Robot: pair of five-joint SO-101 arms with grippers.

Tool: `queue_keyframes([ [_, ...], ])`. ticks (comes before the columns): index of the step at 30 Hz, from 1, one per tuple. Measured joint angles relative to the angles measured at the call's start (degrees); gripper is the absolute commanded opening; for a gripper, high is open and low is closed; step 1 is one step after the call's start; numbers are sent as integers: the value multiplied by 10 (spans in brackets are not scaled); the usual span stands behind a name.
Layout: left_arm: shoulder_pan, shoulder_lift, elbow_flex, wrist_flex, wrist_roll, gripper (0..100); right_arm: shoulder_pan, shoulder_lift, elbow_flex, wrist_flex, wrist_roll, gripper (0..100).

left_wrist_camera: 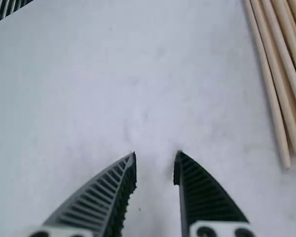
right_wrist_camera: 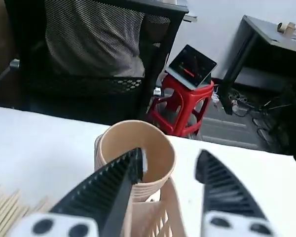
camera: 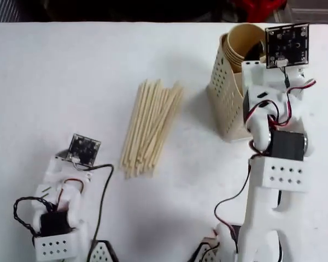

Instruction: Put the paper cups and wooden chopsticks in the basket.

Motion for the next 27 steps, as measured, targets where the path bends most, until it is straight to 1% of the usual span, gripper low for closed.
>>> queue_keyframes([
  [6, 0, 0, 0, 0, 0, 143, -2, -135, 0, 101, 0, 77],
  [9, 0, 0, 0, 0, 0, 143, -4, -212, -1, 140, 0, 70],
  [11, 0, 0, 0, 0, 0, 143, -40, -236, -4, 173, 0, 81],
  [13, 0, 0, 0, 0, 0, 143, -91, -232, -7, 215, 0, 100],
  [16, 0, 0, 0, 0, 0, 143, -177, -180, -7, 271, -11, 125],
  [18, 0, 0, 0, 0, 0, 143, -229, -120, -7, 292, -40, 133],
  [20, 0, 0, 0, 0, 0, 143, -264, -39, -6, 295, -76, 133],
  [24, 0, 0, 0, 0, 0, 143, -302, 124, -6, 260, -127, 133],
  [27, 0, 0, 0, 0, 0, 143, -306, 248, -6, 218, -159, 133],
])
